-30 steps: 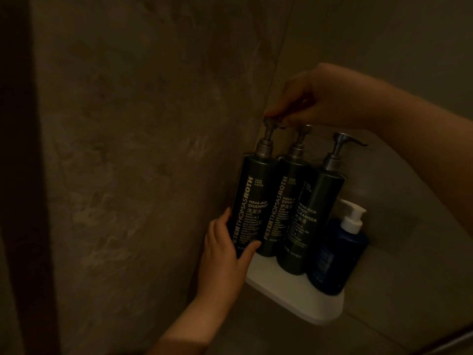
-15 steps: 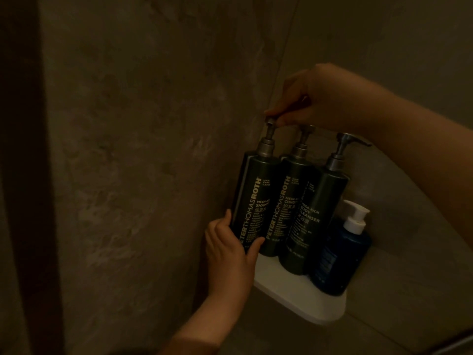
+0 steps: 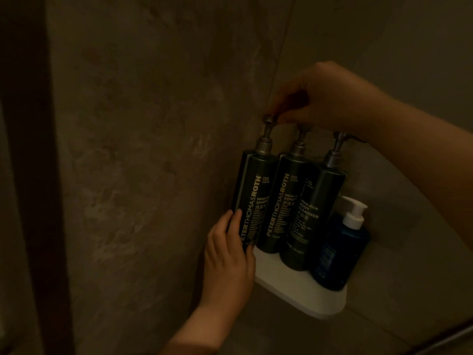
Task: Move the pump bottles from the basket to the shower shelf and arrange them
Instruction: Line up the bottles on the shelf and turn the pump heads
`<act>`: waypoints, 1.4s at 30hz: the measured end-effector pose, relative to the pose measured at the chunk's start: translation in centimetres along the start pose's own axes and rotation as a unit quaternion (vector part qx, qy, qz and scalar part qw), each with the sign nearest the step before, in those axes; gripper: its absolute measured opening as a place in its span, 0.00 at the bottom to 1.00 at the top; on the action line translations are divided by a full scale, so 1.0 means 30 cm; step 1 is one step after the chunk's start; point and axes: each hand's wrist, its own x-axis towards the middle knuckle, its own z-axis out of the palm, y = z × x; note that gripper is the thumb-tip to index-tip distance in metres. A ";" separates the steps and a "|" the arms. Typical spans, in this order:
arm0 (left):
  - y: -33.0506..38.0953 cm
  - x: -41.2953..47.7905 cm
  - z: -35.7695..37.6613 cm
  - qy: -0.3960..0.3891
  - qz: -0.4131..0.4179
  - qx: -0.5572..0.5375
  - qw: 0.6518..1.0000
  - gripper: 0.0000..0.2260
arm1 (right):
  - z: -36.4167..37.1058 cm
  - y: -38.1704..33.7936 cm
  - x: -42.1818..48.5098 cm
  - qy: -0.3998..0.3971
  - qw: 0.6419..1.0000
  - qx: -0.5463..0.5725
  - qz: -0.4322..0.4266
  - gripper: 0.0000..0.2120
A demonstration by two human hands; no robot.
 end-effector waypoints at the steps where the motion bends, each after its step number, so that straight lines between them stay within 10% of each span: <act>1: -0.003 0.001 0.000 -0.001 0.008 0.002 1.000 0.34 | 0.000 -0.001 -0.001 0.005 1.000 -0.002 0.002 0.09; 42: -0.042 0.053 0.088 -0.198 0.001 -0.004 0.980 0.26 | 0.081 0.079 0.094 -0.040 0.993 -0.059 0.094 0.10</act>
